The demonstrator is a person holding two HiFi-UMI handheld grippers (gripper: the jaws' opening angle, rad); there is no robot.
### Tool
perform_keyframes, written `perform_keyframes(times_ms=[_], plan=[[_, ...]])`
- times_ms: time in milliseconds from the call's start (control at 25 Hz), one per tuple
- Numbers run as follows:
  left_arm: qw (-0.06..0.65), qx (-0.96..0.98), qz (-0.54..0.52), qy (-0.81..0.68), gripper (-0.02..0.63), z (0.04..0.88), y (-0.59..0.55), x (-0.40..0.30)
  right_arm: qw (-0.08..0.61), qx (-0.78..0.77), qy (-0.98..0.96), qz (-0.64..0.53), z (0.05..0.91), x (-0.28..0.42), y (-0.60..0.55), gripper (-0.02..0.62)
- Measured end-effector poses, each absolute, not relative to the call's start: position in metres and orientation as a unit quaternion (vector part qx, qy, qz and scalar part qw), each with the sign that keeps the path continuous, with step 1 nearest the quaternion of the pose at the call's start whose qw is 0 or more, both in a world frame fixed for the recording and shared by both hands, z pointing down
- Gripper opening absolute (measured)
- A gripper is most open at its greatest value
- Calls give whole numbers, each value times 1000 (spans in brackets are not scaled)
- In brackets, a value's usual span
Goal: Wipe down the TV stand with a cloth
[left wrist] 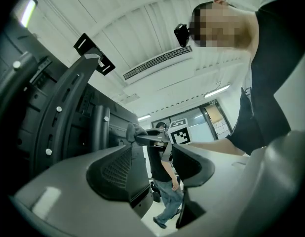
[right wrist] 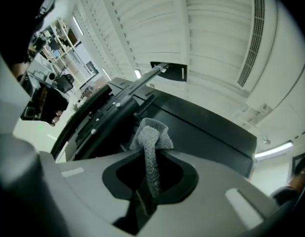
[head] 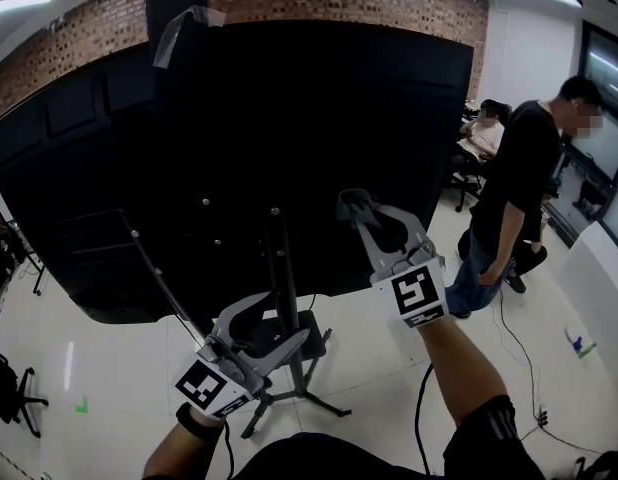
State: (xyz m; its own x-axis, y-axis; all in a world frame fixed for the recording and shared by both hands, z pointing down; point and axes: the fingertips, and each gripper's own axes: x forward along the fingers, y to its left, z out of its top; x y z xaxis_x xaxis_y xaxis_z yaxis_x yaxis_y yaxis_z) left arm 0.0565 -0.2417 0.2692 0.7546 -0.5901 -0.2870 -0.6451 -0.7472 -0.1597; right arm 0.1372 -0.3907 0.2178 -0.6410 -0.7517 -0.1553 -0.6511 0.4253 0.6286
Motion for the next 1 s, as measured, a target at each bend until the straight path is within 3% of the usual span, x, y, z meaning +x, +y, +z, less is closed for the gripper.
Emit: perform_keyframes(times_ms=[200, 480, 1000], plan=[[121, -921, 106, 354, 282, 273, -241, 43, 98, 365, -859, -346, 246, 79, -382, 41], [119, -912, 102, 379, 282, 276, -241, 26, 120, 364, -864, -326, 270, 61, -400, 41], [119, -922, 100, 355, 283, 279, -253, 56, 142, 416, -846, -302, 279, 132, -431, 41]])
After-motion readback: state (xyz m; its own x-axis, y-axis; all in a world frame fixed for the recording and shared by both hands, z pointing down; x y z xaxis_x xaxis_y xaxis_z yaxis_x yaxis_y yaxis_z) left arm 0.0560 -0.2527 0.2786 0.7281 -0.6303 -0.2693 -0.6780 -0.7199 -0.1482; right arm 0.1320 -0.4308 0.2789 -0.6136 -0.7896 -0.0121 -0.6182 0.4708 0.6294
